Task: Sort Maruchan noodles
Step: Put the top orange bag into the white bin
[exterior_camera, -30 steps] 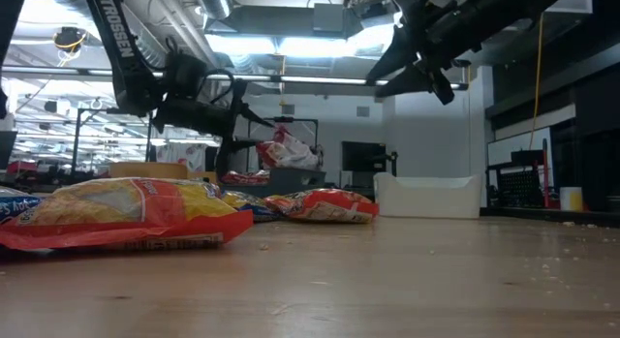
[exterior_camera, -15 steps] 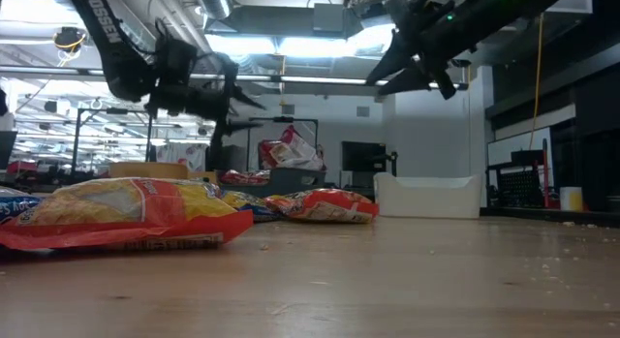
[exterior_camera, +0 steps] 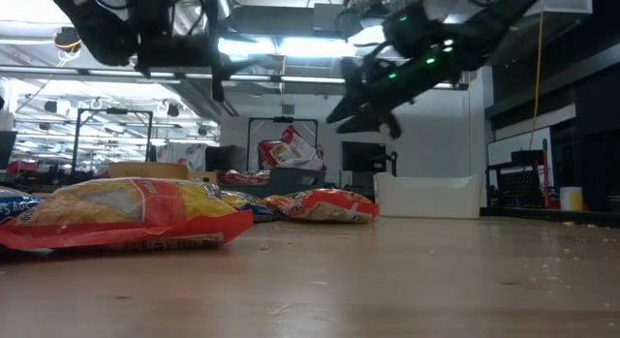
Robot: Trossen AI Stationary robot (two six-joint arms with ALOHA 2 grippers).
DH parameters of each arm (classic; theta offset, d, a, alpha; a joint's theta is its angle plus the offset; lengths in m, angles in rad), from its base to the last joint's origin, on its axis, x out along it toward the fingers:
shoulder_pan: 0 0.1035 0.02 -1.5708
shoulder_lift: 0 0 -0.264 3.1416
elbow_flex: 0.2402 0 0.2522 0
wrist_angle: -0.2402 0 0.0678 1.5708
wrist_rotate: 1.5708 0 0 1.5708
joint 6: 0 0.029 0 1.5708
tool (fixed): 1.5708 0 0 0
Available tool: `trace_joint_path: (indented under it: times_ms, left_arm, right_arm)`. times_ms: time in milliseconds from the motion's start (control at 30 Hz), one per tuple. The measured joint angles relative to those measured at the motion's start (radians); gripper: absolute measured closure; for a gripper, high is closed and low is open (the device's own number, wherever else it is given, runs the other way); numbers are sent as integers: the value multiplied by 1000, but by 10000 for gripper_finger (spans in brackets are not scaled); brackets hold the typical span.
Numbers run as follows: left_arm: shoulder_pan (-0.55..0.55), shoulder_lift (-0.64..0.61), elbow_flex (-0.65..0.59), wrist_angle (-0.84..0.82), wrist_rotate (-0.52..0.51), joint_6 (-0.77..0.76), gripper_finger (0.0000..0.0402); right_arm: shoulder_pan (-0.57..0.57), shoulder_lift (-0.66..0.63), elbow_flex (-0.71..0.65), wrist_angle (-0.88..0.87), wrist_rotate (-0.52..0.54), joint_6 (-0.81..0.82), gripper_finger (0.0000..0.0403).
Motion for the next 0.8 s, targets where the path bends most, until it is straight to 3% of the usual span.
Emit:
trace_joint_path:
  times_ms: [167, 300, 533, 700, 800]
  left_arm:
    - [-56, -79, 0, -40, 3, -3, 248]
    - [-84, -160, 0, -178, 47, 44, 248]
    - [-174, -335, 0, -606, -14, 247, 248]
    - [-287, -396, 0, -865, -78, 288, 248]
    - [-385, -395, 0, -971, -125, 287, 248]
  right_arm:
    - [-5, 144, 176, -111, -57, -111, 258]
    - [-5, 195, 293, -279, -77, -223, 258]
    - [-3, 114, 410, -619, -179, -330, 258]
    - [14, 36, 412, -847, -278, -284, 258]
    - [53, 27, 406, -976, -280, -273, 258]
